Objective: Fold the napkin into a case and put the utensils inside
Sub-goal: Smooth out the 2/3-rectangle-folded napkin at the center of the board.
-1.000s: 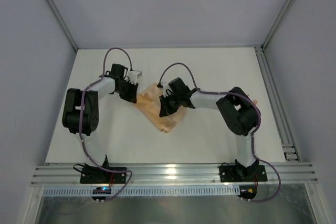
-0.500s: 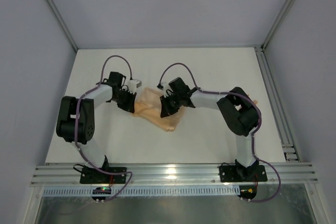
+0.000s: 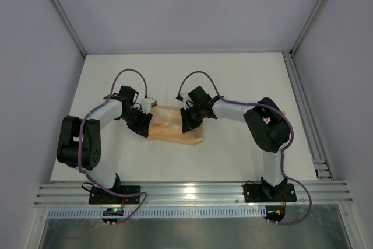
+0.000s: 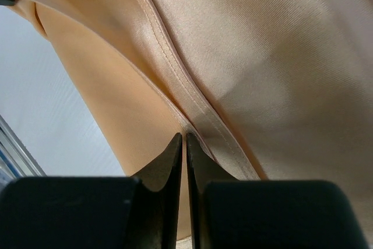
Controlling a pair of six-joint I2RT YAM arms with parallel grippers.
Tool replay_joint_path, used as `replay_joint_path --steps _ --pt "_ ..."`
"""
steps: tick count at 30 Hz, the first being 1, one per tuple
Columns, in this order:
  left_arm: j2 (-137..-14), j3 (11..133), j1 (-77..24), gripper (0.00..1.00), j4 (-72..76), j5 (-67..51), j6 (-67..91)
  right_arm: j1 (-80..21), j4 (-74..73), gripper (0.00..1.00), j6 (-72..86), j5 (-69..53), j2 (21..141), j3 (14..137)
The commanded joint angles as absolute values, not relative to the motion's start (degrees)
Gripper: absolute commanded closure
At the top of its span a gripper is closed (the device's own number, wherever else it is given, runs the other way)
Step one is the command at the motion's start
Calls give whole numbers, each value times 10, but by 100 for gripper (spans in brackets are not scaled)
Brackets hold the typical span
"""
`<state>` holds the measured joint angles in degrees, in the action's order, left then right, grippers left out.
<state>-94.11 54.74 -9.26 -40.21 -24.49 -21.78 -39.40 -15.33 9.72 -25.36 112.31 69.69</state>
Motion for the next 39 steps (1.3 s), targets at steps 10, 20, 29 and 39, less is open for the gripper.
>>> replay_joint_path --steps 10,20,29,39 --pt "-856 572 -113 46 -386 -223 -214 -391 -192 89 66 -204 1129 698" --pt "-915 574 -141 75 -314 -194 -198 -391 -188 89 54 -207 1122 699" --pt "-976 603 -141 84 -283 -199 -168 -391 -162 89 44 -216 1110 674" --pt "-1020 624 -141 86 -281 -210 -143 -398 -141 79 34 -158 1047 654"
